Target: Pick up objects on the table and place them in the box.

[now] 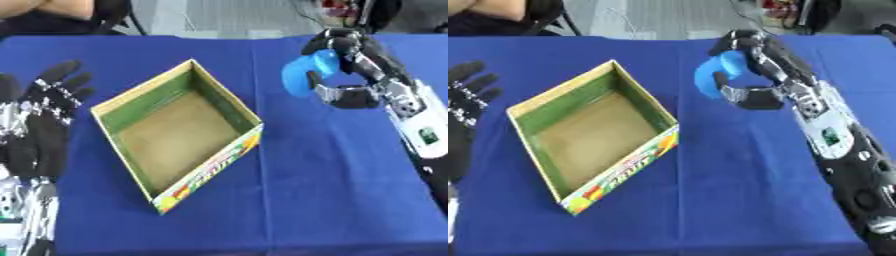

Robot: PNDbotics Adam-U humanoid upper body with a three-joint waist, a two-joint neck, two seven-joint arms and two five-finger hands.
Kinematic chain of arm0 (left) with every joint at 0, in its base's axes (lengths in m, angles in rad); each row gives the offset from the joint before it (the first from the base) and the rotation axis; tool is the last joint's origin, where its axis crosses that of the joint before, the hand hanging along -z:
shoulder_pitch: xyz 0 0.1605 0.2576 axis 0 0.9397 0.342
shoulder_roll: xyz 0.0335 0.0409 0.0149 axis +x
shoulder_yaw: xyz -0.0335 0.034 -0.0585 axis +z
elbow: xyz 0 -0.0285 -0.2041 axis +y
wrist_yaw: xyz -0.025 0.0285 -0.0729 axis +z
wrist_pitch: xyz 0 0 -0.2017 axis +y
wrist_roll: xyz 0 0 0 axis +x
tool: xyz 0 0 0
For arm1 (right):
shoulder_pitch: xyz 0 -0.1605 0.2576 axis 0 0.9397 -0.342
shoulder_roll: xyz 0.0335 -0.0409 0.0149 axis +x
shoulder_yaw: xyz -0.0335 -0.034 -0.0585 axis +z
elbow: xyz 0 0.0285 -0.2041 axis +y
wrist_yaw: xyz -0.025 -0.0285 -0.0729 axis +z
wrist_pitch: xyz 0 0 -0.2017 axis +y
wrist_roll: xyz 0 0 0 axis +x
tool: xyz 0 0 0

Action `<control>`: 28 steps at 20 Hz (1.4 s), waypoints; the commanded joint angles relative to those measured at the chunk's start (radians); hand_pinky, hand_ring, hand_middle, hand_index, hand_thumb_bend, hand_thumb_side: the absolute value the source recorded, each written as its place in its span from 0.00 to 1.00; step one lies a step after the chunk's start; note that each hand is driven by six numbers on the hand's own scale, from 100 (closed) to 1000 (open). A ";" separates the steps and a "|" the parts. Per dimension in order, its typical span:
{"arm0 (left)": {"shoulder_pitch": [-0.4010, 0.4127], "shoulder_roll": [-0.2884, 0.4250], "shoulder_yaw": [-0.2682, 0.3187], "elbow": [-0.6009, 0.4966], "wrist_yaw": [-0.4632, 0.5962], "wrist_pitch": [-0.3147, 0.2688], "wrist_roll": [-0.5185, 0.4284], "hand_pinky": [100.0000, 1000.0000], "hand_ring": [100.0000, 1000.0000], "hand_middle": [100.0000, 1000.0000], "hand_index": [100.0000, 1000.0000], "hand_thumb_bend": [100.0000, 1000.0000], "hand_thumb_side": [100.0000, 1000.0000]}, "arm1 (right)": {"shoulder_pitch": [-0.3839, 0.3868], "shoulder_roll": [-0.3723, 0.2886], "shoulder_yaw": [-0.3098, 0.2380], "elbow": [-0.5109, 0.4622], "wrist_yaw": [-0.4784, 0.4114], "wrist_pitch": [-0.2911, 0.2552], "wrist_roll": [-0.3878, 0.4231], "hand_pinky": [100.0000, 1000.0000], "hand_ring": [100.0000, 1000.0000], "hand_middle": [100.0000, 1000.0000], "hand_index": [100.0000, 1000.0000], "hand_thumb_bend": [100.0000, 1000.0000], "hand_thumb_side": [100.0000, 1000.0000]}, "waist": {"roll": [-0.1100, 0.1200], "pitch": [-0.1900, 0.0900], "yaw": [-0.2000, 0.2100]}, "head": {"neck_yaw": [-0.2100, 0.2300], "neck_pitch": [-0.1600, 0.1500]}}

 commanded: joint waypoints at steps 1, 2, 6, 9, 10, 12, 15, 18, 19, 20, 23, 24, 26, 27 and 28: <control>-0.005 0.013 -0.004 -0.009 0.004 -0.001 -0.006 0.86 0.84 0.85 0.84 0.97 1.00 | -0.060 0.012 0.015 0.044 0.014 -0.022 0.023 0.00 0.00 0.15 0.33 0.00 0.17 | 0.000 -0.010 0.003 | -0.017 -0.004; -0.005 0.013 -0.005 -0.009 0.004 -0.001 -0.006 0.86 0.84 0.85 0.84 0.97 1.00 | -0.075 0.017 0.020 0.059 0.018 -0.028 0.029 0.00 0.01 0.15 0.33 0.00 0.17 | 0.000 -0.011 0.003 | -0.018 -0.004; -0.005 0.014 -0.008 -0.008 0.004 0.000 -0.010 0.86 0.84 0.85 0.83 0.97 1.00 | -0.159 0.062 0.044 0.148 0.050 -0.048 0.058 0.00 0.01 0.15 0.33 0.00 0.17 | 0.000 -0.011 0.003 | -0.028 -0.004; -0.005 0.014 -0.011 -0.007 0.005 0.001 -0.013 0.86 0.84 0.85 0.83 0.97 1.00 | -0.206 0.104 0.049 0.213 0.072 -0.067 0.064 0.00 0.01 0.15 0.33 0.00 0.17 | 0.001 -0.010 0.002 | -0.035 -0.004; -0.005 0.014 -0.013 -0.007 0.005 0.001 -0.015 0.86 0.85 0.85 0.83 0.97 1.00 | -0.220 0.118 0.051 0.229 0.078 -0.073 0.066 0.00 0.01 0.16 0.33 0.00 0.17 | 0.002 -0.010 0.002 | -0.037 -0.004; -0.007 0.012 -0.016 -0.007 0.006 0.002 -0.018 0.86 0.85 0.85 0.83 0.97 1.00 | -0.261 0.152 0.057 0.264 0.097 -0.085 0.072 0.00 0.01 0.16 0.33 0.00 0.17 | 0.004 -0.009 0.004 | -0.042 -0.004; -0.008 0.010 -0.020 -0.006 0.008 0.002 -0.022 0.86 0.85 0.85 0.83 0.97 1.00 | -0.300 0.180 0.055 0.300 0.120 -0.095 0.065 0.00 0.02 0.16 0.33 0.00 0.18 | 0.006 -0.008 0.007 | -0.047 -0.004; -0.011 0.009 -0.025 -0.009 0.011 0.002 -0.027 0.86 0.85 0.85 0.83 0.97 1.00 | -0.331 0.203 0.055 0.326 0.139 -0.097 0.052 0.00 0.02 0.17 0.34 0.00 0.19 | 0.007 -0.008 0.011 | -0.054 -0.004; -0.012 0.009 -0.027 -0.011 0.012 0.002 -0.029 0.86 0.85 0.85 0.83 0.97 1.00 | -0.337 0.211 0.057 0.332 0.146 -0.099 0.049 0.00 0.02 0.17 0.34 0.00 0.19 | 0.007 -0.007 0.013 | -0.055 -0.004; -0.012 0.008 -0.028 -0.013 0.012 0.002 -0.030 0.87 0.85 0.85 0.83 0.97 1.00 | -0.342 0.217 0.059 0.338 0.153 -0.101 0.046 0.00 0.04 0.18 0.37 0.00 0.23 | 0.008 -0.007 0.014 | -0.055 -0.004; -0.015 0.006 -0.032 -0.018 0.013 0.002 -0.033 0.88 0.85 0.85 0.83 0.97 1.00 | -0.359 0.241 0.072 0.352 0.185 -0.114 0.050 0.02 0.13 0.28 0.50 0.00 0.42 | 0.010 -0.006 0.022 | -0.062 -0.004; -0.016 0.005 -0.033 -0.021 0.014 0.001 -0.033 0.87 0.85 0.85 0.83 0.97 1.00 | -0.364 0.247 0.078 0.355 0.204 -0.121 0.059 0.47 0.47 0.62 0.83 0.00 0.69 | 0.011 -0.006 0.025 | -0.065 -0.004; -0.019 0.004 -0.035 -0.026 0.016 0.001 -0.034 0.87 0.85 0.85 0.83 0.97 1.00 | -0.371 0.256 0.088 0.357 0.258 -0.141 0.094 0.90 0.89 0.95 1.00 0.09 0.90 | 0.013 -0.006 0.029 | -0.067 -0.004; -0.020 0.003 -0.035 -0.027 0.016 0.002 -0.034 0.87 0.85 0.85 0.83 0.97 1.00 | -0.371 0.259 0.090 0.358 0.278 -0.149 0.111 0.88 0.87 0.94 1.00 0.07 0.89 | 0.013 -0.006 0.030 | -0.066 -0.004; -0.021 0.003 -0.036 -0.027 0.017 0.002 -0.035 0.87 0.85 0.85 0.83 0.97 1.00 | -0.371 0.261 0.089 0.358 0.293 -0.156 0.124 1.00 1.00 1.00 1.00 0.17 0.96 | 0.013 -0.006 0.030 | -0.065 -0.004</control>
